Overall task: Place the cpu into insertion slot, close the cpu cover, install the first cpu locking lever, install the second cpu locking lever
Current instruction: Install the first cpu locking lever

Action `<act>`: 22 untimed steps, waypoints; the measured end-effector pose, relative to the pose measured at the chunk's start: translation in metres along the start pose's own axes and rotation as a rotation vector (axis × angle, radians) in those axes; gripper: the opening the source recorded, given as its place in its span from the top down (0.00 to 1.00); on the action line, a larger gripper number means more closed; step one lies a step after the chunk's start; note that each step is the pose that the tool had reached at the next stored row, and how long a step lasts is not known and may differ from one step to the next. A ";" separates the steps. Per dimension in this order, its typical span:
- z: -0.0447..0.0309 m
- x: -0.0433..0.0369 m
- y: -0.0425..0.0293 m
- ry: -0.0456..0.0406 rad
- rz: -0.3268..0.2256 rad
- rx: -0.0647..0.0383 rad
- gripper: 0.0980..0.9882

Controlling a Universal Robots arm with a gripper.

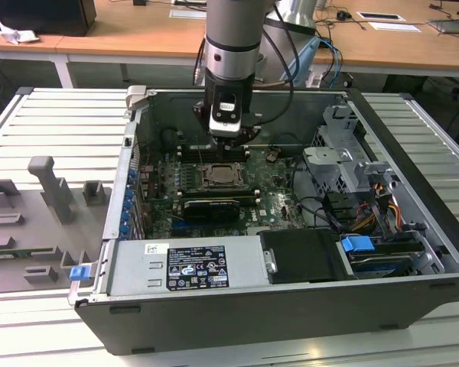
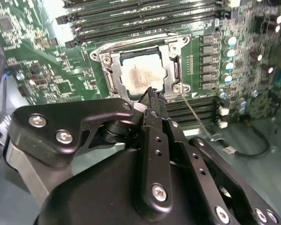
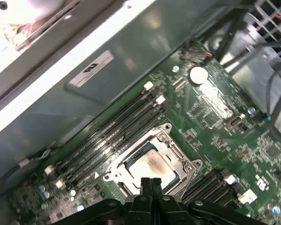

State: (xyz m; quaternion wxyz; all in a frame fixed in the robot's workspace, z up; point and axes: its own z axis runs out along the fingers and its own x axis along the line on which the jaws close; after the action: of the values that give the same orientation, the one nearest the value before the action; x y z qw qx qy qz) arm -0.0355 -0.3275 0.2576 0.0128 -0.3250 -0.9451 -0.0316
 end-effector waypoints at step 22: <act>0.0001 0.0000 0.0000 0.0186 -0.357 0.016 0.99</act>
State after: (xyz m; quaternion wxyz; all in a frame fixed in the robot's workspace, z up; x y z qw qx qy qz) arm -0.0355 -0.3275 0.2574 0.0183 -0.1517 -0.9878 -0.0290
